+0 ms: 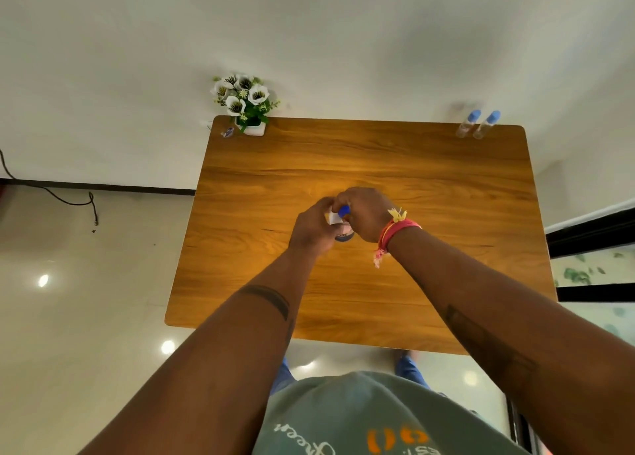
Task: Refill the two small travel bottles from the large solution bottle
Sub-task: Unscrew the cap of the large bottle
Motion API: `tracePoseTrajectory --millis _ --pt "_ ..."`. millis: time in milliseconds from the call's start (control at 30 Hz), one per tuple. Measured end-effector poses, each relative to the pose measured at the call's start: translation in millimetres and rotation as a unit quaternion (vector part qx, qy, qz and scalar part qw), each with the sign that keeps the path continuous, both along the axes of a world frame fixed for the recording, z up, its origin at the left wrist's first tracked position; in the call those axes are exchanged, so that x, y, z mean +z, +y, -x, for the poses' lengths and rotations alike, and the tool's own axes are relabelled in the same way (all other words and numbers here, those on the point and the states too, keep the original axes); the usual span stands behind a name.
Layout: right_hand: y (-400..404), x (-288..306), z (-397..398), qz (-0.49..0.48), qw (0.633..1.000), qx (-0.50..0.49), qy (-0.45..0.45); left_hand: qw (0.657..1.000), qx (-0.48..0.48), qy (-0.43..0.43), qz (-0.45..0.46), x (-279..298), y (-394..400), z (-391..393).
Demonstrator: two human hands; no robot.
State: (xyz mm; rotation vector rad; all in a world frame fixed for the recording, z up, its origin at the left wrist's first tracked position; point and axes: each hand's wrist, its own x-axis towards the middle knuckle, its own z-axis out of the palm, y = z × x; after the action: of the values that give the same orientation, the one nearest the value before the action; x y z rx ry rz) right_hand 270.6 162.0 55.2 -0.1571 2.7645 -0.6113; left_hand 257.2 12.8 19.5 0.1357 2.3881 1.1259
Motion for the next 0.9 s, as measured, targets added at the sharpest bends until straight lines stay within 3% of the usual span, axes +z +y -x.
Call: tracePoseTrajectory --millis 133,300,500,667,900 --pt "1 -7 -2 0.016 1.0 0.008 -0.002 1.0 -0.004 0.006 0.001 -3 -1 1" --pt "9 -15 -8 0.025 0.997 -0.067 0.012 1.0 0.01 -0.007 -0.005 -4 -2 2" --pt "3 -17 -7 0.03 0.998 -0.041 0.028 1.0 0.006 -0.005 -0.001 -6 -3 1" --pt "7 -5 3 0.013 1.0 0.011 -0.002 1.0 0.01 -0.01 -0.019 -5 -1 0" --pt "2 -2 9 -0.022 0.999 0.012 -0.027 0.999 0.011 -0.021 -0.023 -4 -2 0"
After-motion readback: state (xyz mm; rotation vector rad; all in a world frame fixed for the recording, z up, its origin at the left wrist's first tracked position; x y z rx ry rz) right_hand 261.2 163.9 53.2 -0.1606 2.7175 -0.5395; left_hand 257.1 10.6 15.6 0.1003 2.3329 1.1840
